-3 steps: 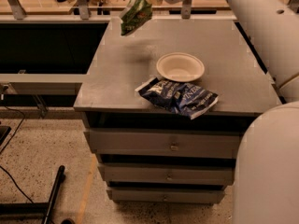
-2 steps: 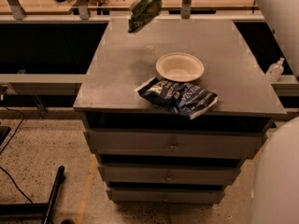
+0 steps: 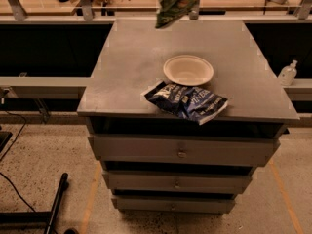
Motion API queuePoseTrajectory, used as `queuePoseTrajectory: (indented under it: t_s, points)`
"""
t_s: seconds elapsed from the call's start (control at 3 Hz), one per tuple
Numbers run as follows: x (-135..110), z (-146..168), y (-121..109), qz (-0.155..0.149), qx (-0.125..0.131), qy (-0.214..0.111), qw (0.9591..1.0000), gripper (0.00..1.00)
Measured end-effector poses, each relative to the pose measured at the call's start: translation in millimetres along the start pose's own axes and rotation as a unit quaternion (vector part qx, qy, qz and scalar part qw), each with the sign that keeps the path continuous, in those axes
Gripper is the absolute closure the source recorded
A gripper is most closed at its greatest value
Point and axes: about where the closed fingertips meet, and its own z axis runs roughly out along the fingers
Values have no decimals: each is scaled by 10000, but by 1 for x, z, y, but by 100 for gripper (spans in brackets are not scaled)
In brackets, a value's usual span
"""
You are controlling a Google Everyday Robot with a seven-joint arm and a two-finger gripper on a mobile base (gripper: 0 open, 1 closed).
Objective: Place green jalapeno chip bag into paper bowl
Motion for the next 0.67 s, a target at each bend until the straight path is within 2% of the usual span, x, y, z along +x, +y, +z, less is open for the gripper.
queuePoseTrajectory:
  t_s: [0.33,0.67]
  points:
    - [8,-7,-4,65,79,28,9999,100]
    - [8,-8,-6,51,-113,-103,9999,100]
